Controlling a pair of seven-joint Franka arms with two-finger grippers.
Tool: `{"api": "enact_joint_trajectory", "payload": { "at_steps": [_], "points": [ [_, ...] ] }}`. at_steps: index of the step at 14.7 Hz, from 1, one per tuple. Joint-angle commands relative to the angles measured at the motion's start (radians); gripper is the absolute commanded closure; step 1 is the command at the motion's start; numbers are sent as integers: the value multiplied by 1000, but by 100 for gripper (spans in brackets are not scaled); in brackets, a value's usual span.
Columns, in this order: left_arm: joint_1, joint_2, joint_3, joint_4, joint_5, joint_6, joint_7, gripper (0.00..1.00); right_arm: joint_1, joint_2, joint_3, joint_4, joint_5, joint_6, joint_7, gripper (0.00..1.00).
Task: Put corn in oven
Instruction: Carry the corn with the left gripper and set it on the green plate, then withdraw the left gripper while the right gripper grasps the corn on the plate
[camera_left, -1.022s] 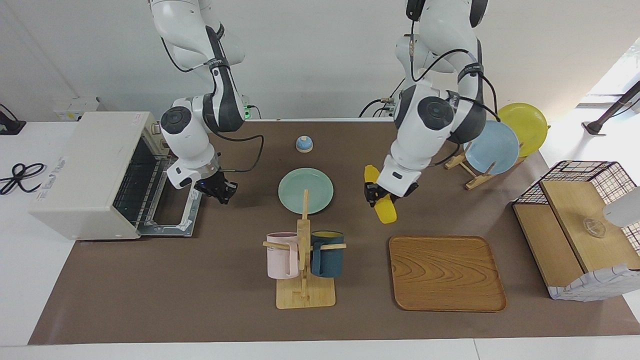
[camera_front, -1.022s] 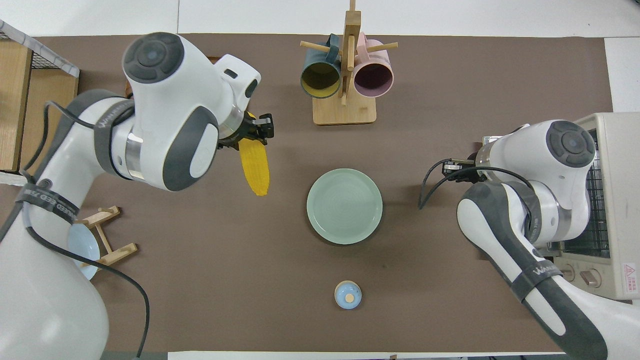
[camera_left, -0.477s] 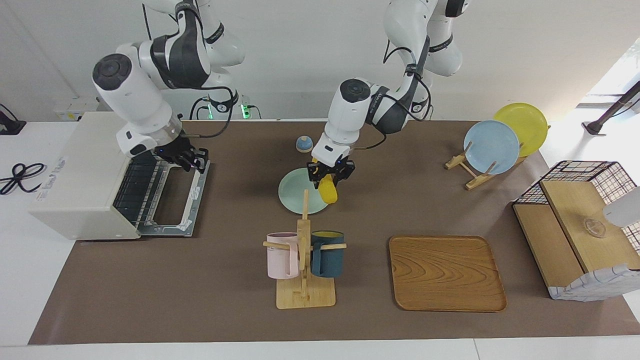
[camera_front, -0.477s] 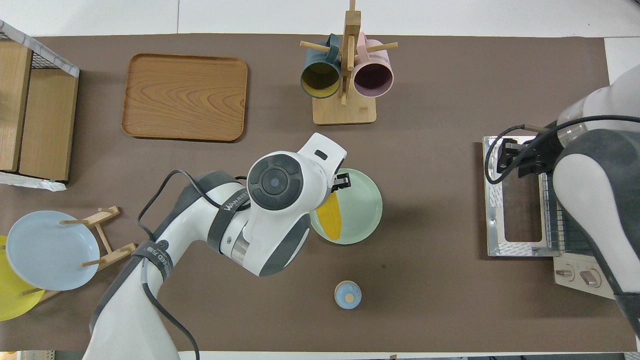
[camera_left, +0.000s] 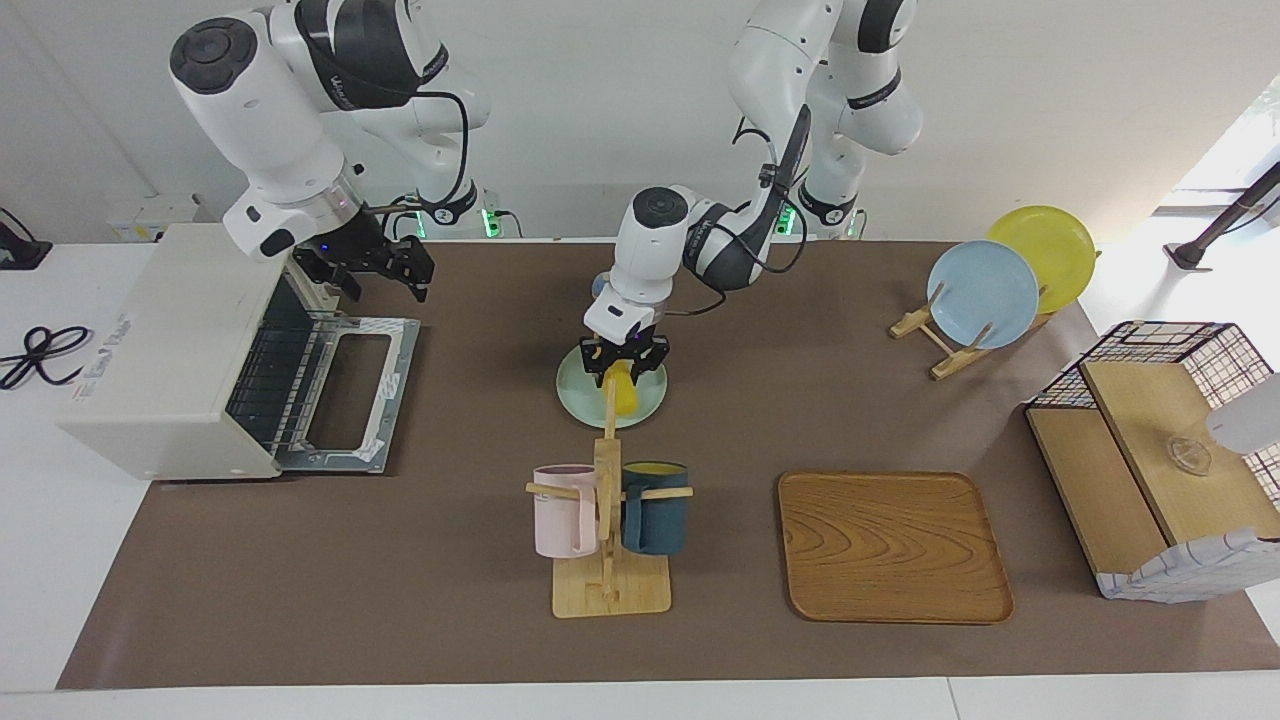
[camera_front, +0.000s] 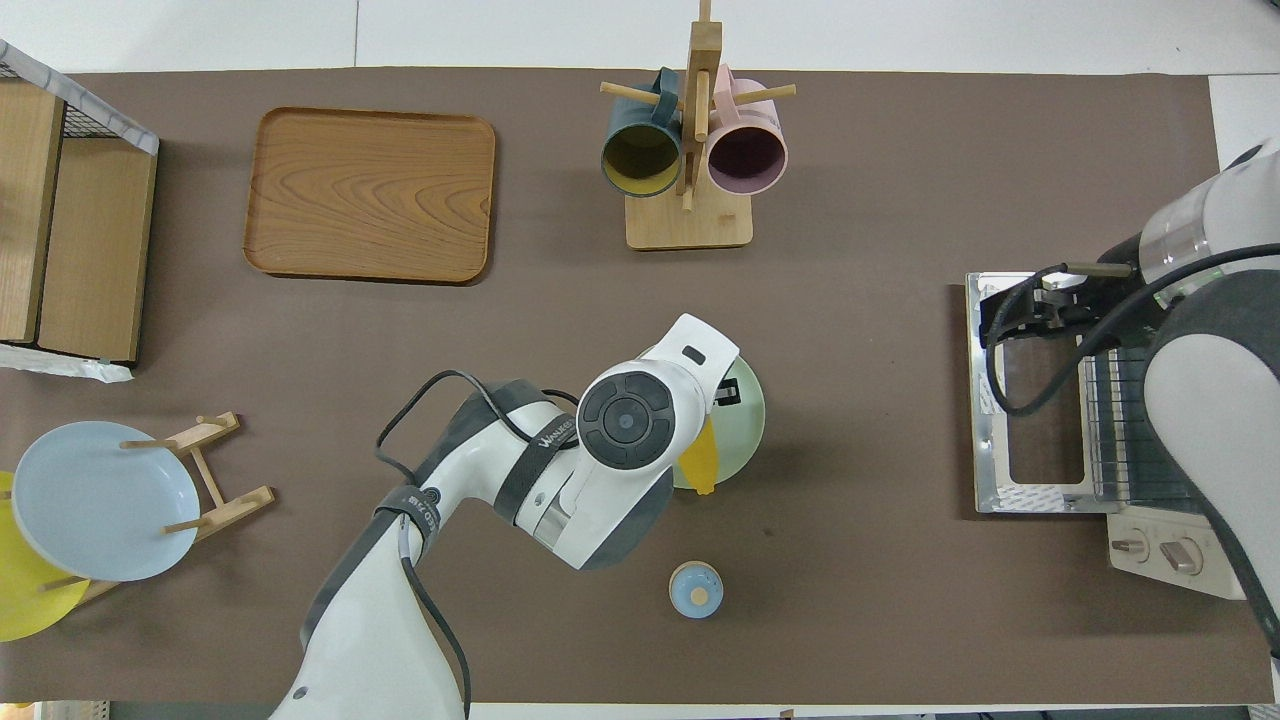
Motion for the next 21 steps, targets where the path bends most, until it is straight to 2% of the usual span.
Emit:
{"api": "enact_joint_trajectory", "payload": {
  "at_steps": [1, 2, 3, 4, 5, 8, 11, 13, 15, 18, 21],
  "points": [
    [-12, -4, 18, -8, -6, 17, 9, 100, 14, -3, 1, -2, -13, -8, -23, 0],
    [-12, -4, 18, -8, -5, 11, 9, 76, 14, -2, 1, -2, -12, -7, -23, 0],
    [-13, -5, 19, -8, 4, 5, 10, 14, 14, -3, 1, -4, -10, -7, -23, 0],
    [-12, -7, 19, -6, 20, -6, 10, 0, 14, -4, 1, -2, -10, -11, -23, 0],
    [-7, -10, 19, 0, 21, -29, 10, 0, 14, -4, 3, -2, -9, -11, -23, 0],
    [80, -117, 21, 2, 21, -173, 53, 0, 15, -4, 3, -2, -4, -8, -20, 0],
    [219, -227, 21, 21, 23, -341, 194, 0, 32, -2, 3, 1, -3, -4, -22, 0],
    [310, -268, 27, 49, 34, -438, 285, 0, 70, -2, 3, 4, -3, 10, -9, 0],
    [397, -304, 29, 69, 72, -507, 375, 0, 161, 13, 1, -33, -10, 140, 13, 0],
    [537, -364, 29, 75, 80, -564, 507, 0, 371, 123, 3, -1, -68, 255, 292, 0],
    [634, -386, 30, 135, 149, -688, 595, 0, 471, 217, 3, -10, -86, 402, 437, 0]
  ]
}}
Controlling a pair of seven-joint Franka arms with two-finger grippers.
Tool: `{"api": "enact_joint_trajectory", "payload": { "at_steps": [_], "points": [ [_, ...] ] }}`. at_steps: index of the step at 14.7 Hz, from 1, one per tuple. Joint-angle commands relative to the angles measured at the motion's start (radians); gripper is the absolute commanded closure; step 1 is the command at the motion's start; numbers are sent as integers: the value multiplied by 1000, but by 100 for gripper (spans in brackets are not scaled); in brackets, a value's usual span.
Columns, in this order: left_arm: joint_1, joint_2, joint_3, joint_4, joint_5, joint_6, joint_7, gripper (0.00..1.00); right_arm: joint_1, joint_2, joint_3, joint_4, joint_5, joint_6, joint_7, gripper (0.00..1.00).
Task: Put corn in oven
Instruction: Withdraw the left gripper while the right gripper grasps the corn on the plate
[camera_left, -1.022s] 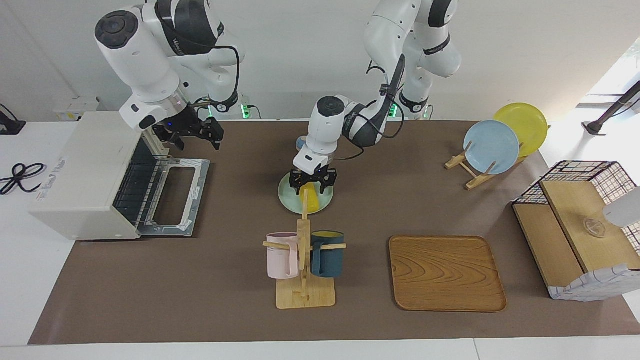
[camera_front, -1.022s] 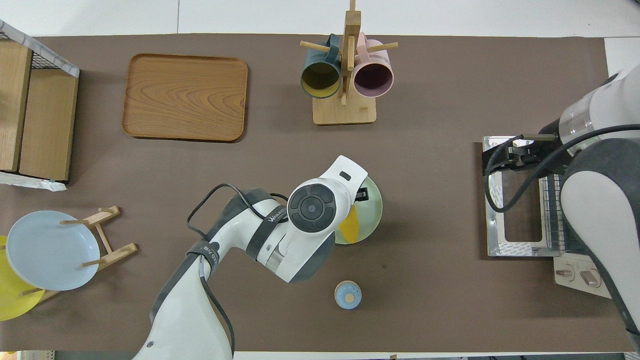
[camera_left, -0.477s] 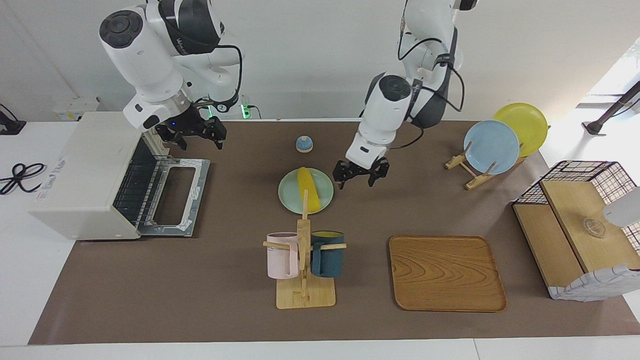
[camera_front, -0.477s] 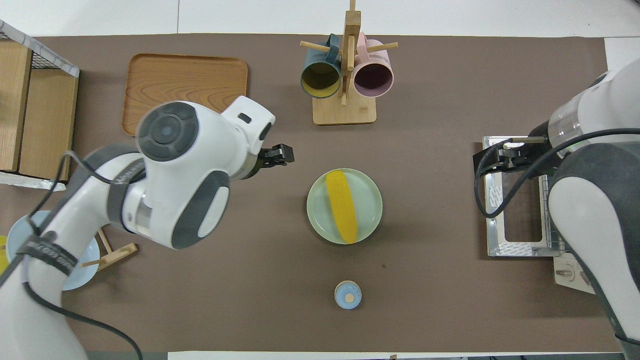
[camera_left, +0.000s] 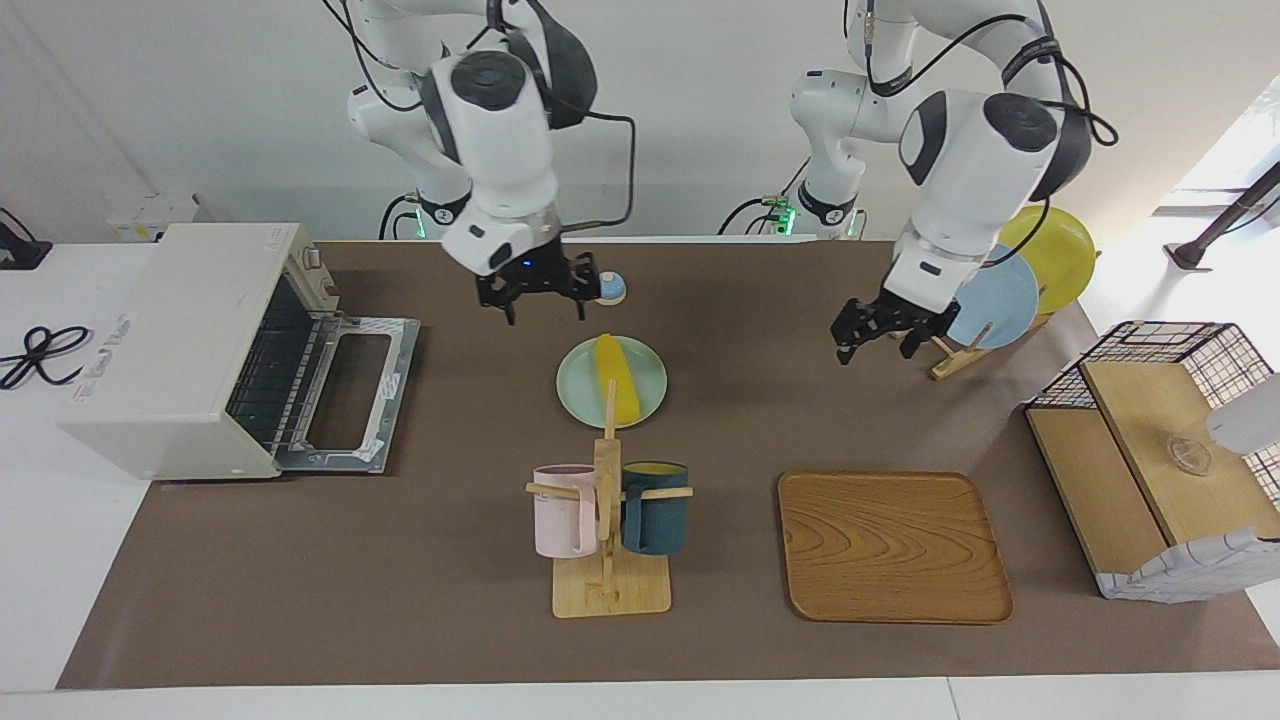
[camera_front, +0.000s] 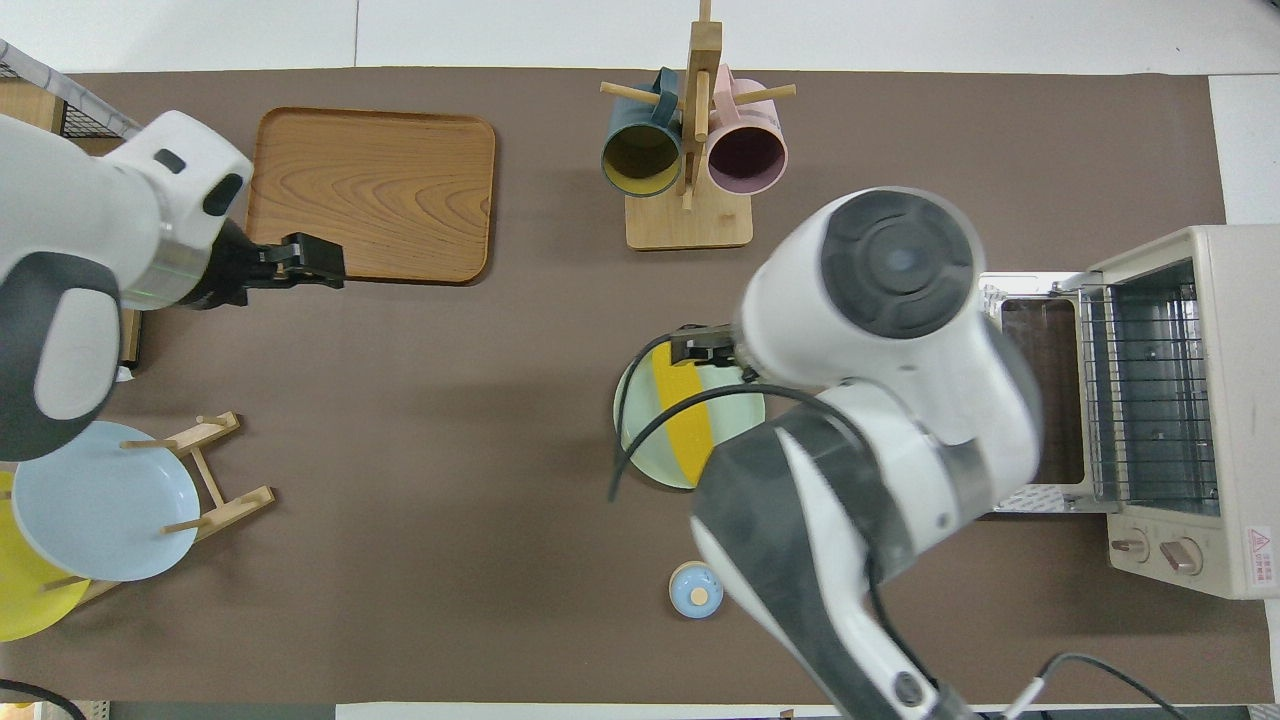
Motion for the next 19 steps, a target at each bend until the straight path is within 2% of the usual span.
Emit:
{"api": "enact_joint_trajectory", "payload": {
  "at_steps": [1, 2, 3, 4, 8, 10, 11, 12, 13, 14, 17, 18, 19],
  "points": [
    [74, -29, -13, 47, 45, -121, 92, 0, 48, 91, -6, 9, -14, 107, 82, 0],
    [94, -46, -13, 47, 45, -139, 124, 0, 83, 122, -6, 13, -15, 124, 120, 0],
    [104, -67, -13, 45, 45, -171, 137, 0, 158, 198, -6, 13, -39, 203, 201, 0],
    [104, -81, -11, 45, 47, -195, 137, 0, 174, 237, -6, 13, -72, 247, 250, 0],
    [104, -101, -11, 47, 47, -218, 131, 0, 211, 271, -6, -4, -80, 291, 268, 0],
    [104, -103, -10, 45, 47, -218, 131, 0, 214, 269, -6, -63, -80, 363, 265, 1],
    [104, -106, -10, 45, 47, -220, 129, 0, 212, 266, -6, -86, -81, 383, 263, 11],
    [104, -106, -10, 45, 47, -218, 129, 0, 212, 263, -6, -91, -81, 379, 257, 25],
    [104, -106, -10, 45, 47, -217, 129, 0, 211, 263, -6, -97, -81, 382, 254, 44],
    [104, -106, -10, 47, 47, -214, 128, 0, 211, 262, -6, -109, -81, 393, 254, 56],
    [104, -106, -10, 47, 47, -214, 128, 0, 212, 246, -4, -163, -80, 434, 256, 58],
    [104, -106, -11, 47, 47, -215, 128, 0, 212, 245, -6, -174, -81, 436, 256, 68],
    [105, -106, -13, 48, 47, -218, 126, 0, 212, 245, -6, -177, -81, 433, 256, 84]
  ]
}}
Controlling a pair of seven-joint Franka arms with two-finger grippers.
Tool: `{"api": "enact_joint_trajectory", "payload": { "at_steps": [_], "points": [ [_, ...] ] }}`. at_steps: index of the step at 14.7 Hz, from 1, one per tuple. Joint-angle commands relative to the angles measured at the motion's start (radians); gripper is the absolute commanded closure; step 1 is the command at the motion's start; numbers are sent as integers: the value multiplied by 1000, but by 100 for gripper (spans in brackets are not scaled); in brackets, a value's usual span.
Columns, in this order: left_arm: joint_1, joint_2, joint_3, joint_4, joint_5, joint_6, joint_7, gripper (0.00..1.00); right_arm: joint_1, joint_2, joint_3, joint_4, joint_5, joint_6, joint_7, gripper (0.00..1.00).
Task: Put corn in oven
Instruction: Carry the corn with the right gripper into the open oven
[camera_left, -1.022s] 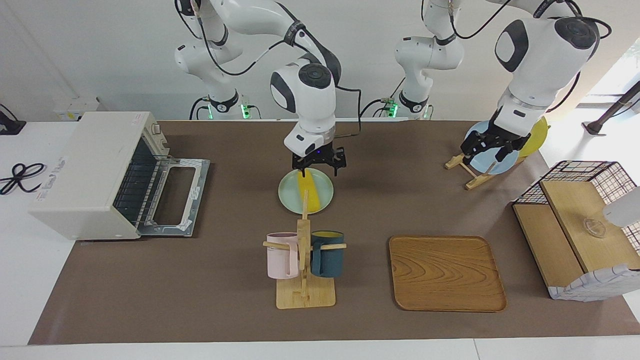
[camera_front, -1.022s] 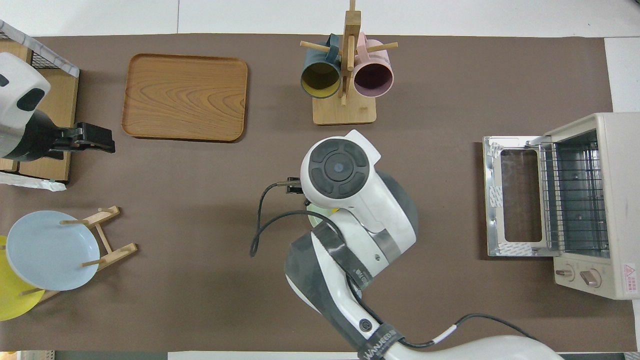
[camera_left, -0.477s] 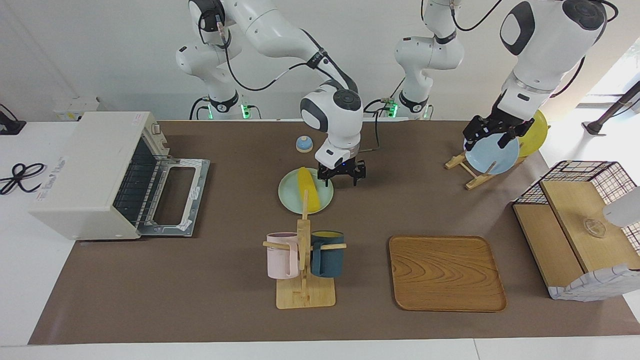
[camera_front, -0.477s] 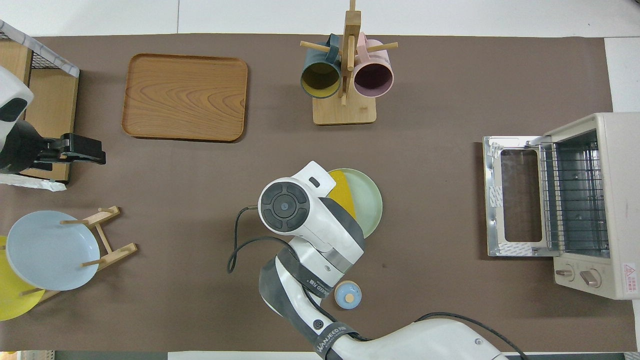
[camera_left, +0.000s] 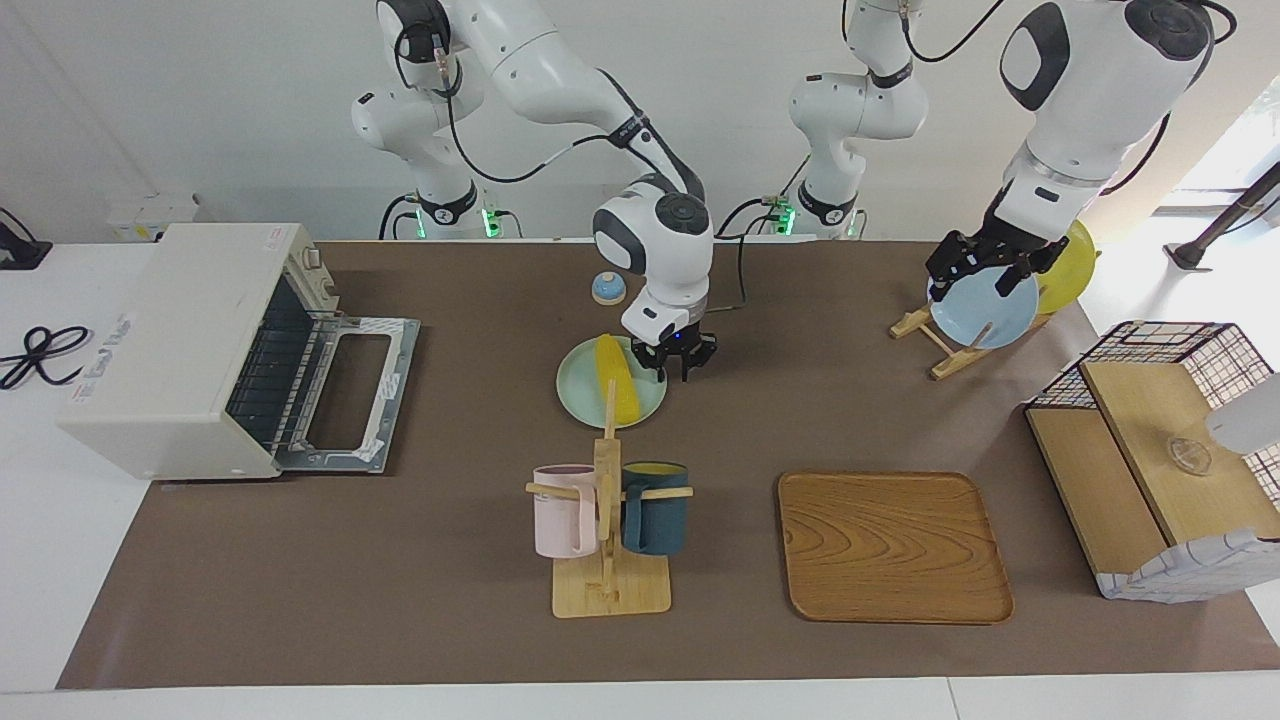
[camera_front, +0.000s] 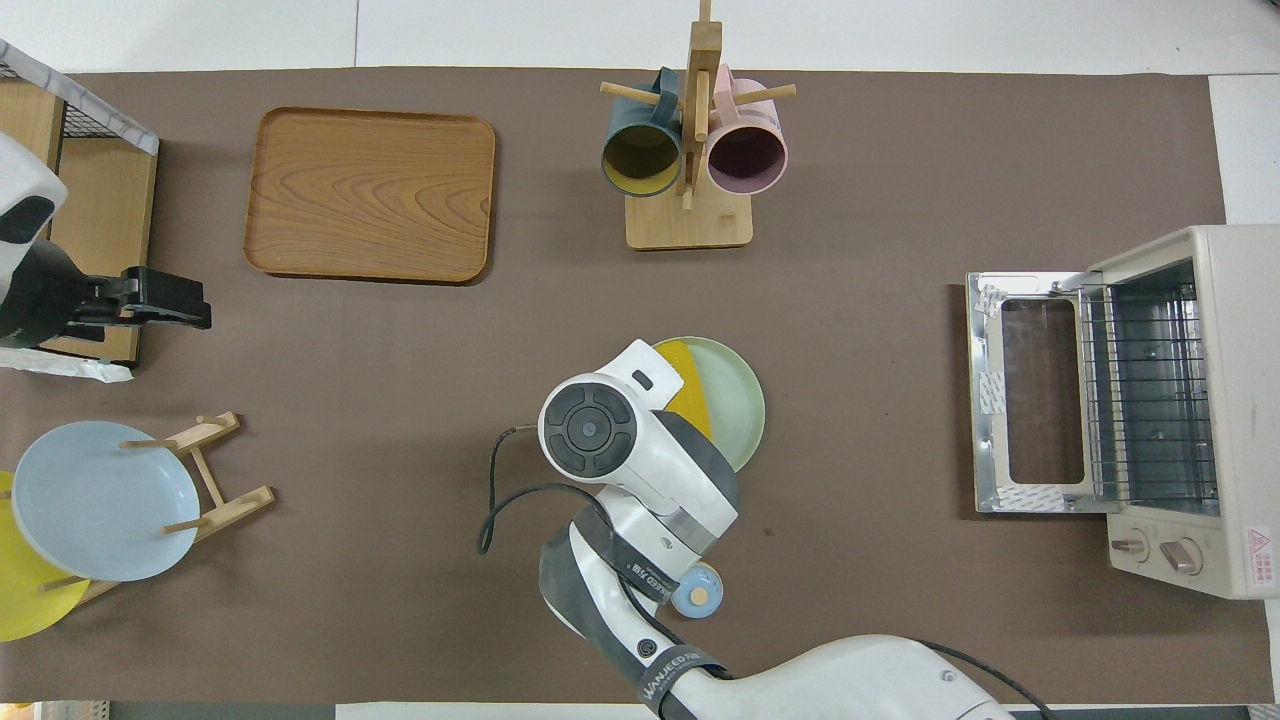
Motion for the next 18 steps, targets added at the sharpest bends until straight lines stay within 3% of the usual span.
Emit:
{"api": "enact_joint_trajectory", "payload": {
  "at_steps": [1, 3, 5, 9, 13, 16, 18],
  "points": [
    [11, -9, -12, 13, 20, -22, -1, 0, -2, -36, -2, -57, -14, 18, -2, 100],
    [66, 3, -53, 48, 20, -66, 0, 0, -1, -39, -4, -39, -35, -27, -3, 100],
    [157, 14, -154, 79, 20, -91, 0, 0, -20, -33, -2, 76, -110, -168, -17, 100],
    [157, 14, -161, 65, 19, -62, 3, 0, -106, -44, -10, 262, -140, -443, -197, 100],
    [154, 63, -161, 76, 14, -13, 4, 0, -230, -142, -13, 236, -172, -641, -319, 100],
    [148, 97, -153, 140, 10, -57, 4, 0, -341, -223, -14, 141, -209, -669, -409, 100],
    [148, 118, -153, 230, 10, -158, 4, 0, -422, -234, -14, 109, -213, -667, -447, 100]
  ]
}}
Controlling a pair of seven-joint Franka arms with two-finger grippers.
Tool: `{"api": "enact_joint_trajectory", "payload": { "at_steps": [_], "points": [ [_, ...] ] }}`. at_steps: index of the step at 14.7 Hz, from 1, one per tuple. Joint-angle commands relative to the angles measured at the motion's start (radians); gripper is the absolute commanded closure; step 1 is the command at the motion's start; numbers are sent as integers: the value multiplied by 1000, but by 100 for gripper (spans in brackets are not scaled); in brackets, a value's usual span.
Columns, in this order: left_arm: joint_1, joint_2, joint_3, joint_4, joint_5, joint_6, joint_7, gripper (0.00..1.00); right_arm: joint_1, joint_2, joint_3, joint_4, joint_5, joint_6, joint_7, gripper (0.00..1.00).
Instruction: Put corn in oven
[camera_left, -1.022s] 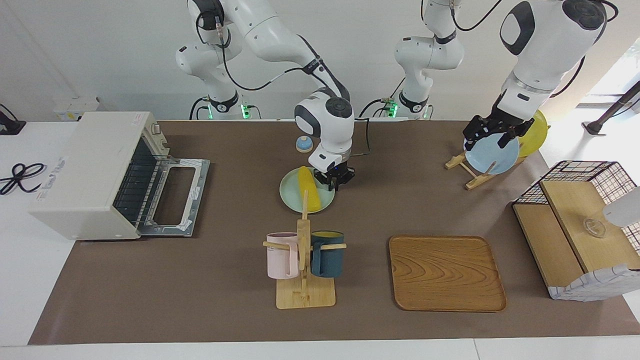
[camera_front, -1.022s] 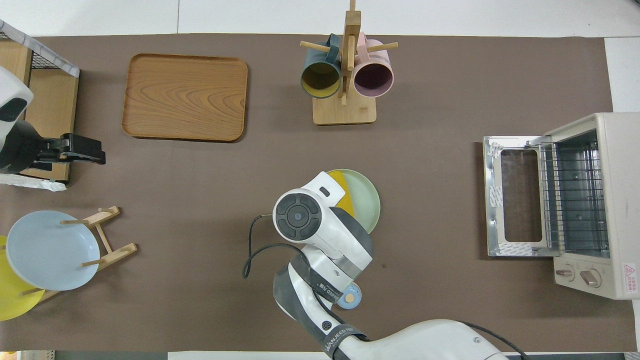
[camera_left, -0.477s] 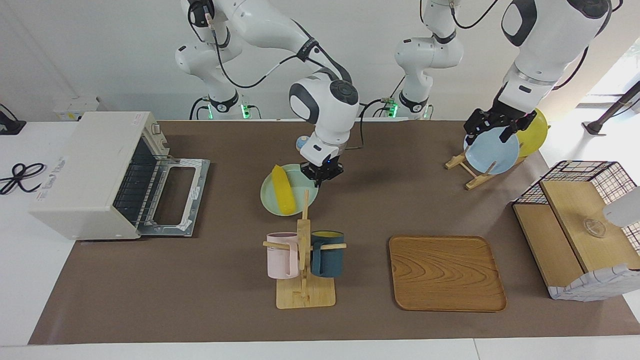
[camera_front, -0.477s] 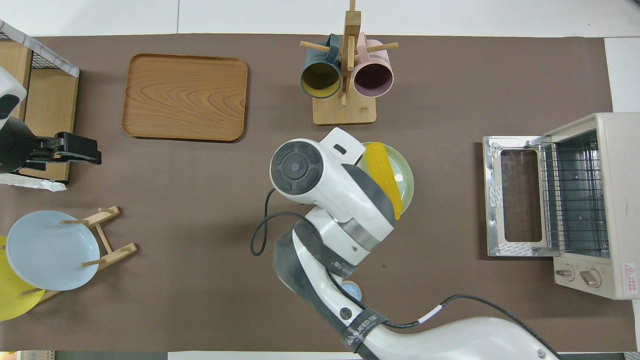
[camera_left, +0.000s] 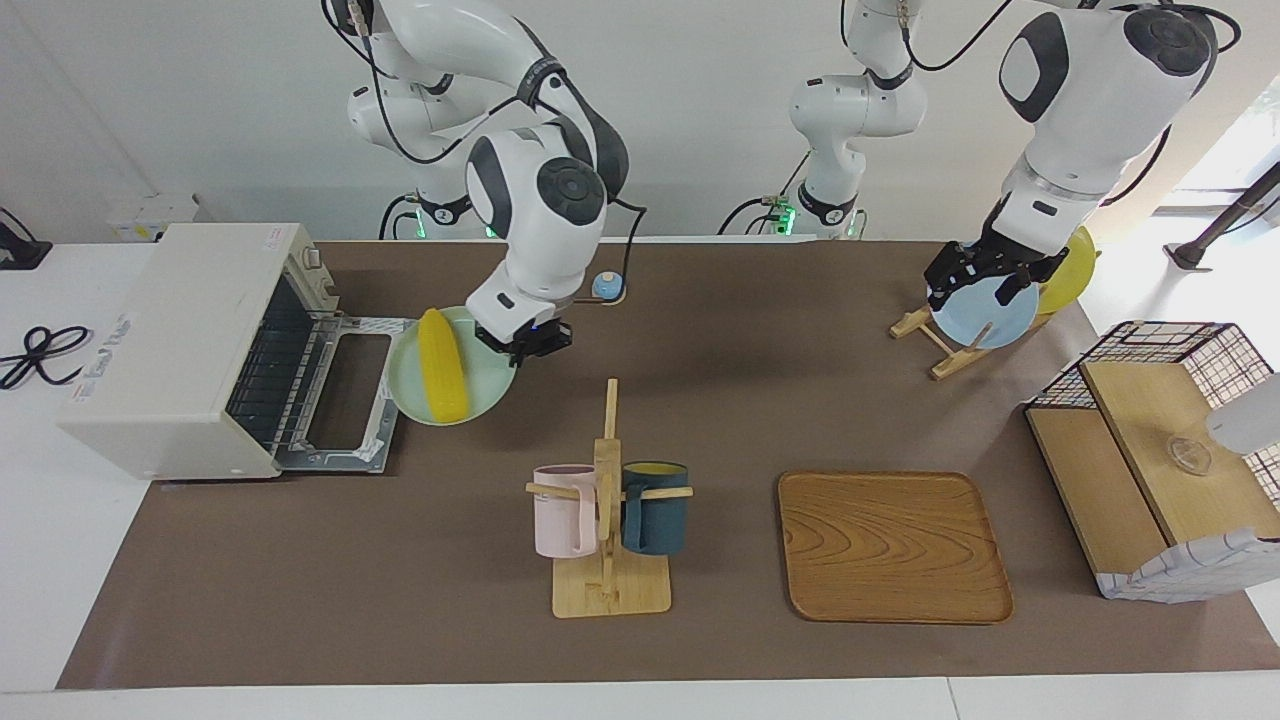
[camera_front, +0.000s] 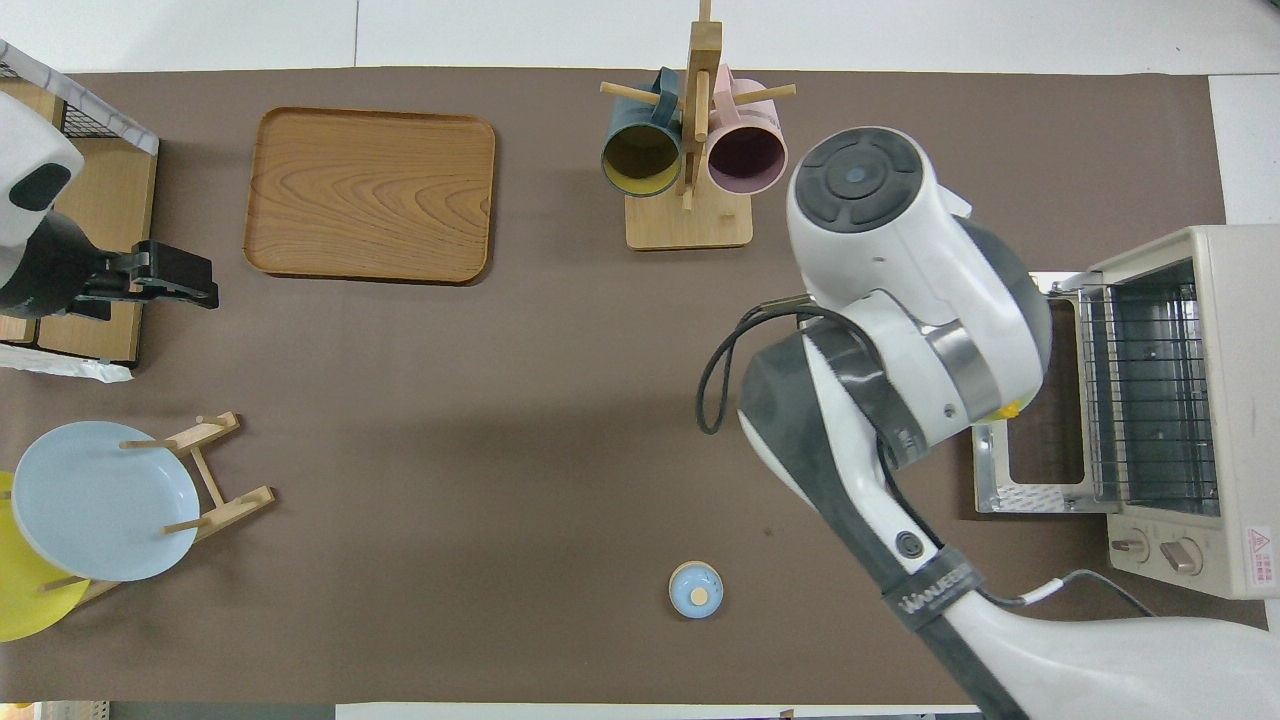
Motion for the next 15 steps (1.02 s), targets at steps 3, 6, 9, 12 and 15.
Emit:
{"api": "enact_joint_trajectory", "payload": {
  "at_steps": [3, 6, 9, 12, 15],
  "points": [
    [5, 31, -4, 117, 10, -116, 4, 0, -176, -67, 11, -137, -75, 28, -101, 100],
    [6, 13, -4, 70, 13, -102, 8, 0, -279, -67, 11, -158, -76, 54, -186, 100],
    [16, 8, -7, 62, 13, -96, 11, 0, -382, -75, 12, -178, -75, 84, -289, 100],
    [20, 7, -10, 62, 13, -99, 13, 0, -448, -98, 12, -265, -64, 179, -335, 100],
    [13, 7, -9, 63, 13, -102, 11, 0, -485, -138, 12, -400, -60, 322, -338, 100]
  ]
}}
